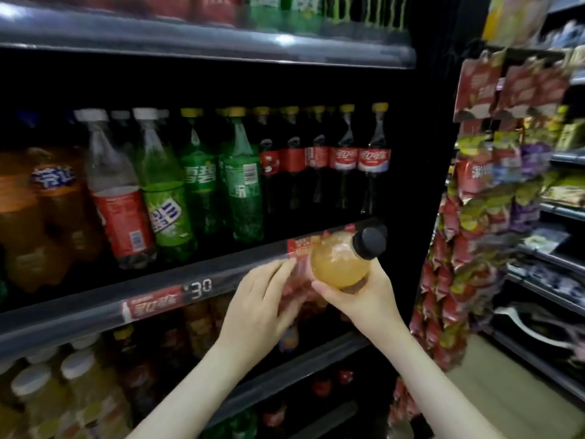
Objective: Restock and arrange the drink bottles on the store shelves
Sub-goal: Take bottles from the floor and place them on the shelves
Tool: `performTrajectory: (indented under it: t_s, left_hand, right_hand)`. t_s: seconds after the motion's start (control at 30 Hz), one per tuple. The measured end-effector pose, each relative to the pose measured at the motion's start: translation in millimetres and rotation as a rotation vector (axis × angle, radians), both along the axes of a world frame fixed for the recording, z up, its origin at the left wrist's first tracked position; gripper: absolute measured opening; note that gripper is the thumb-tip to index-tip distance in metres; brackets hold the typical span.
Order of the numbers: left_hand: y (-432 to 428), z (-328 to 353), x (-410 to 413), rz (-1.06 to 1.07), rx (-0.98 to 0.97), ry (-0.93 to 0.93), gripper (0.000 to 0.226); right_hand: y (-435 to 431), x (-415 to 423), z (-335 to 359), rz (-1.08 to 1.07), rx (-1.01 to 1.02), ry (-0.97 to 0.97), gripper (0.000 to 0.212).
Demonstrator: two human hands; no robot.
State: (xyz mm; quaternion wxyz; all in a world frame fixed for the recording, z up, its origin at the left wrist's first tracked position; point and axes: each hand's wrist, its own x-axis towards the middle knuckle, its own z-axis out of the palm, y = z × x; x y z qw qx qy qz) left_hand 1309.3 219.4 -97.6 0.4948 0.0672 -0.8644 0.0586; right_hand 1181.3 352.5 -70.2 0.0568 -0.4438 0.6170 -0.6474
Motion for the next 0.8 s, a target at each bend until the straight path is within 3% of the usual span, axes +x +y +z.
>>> performTrajectory:
  t_s: [0.1,0.27,0.5,0.67,0.8]
  left_hand:
    - [-2,-55,-20,0.017,0.159,-0.146,0.042]
    - [-8,-105,-52,0.271,0.599,-0.448,0.060]
    - [-16,-130,-88,0.429,0.673,-0.595,0.065]
    - [-26,-135,-101,0.579,0.695,-0.553,0.069]
    - [-40,-135,-102,0.565,0.728,-0.590,0.071]
  right_hand:
    - [12,-41,-29,-0.031,0.065,-0.071,0.053]
    - [7,-90,-71,-0.014,0.199,-0.178,0.051]
    - [-16,-116,-121,-0.024,0.280,-0.233,0.053]
    - [-31,-119,-142,-0.014,0.299,-0.268,0.059]
    - [-43,-117,-154,0.000,0.321,-0.294,0.063]
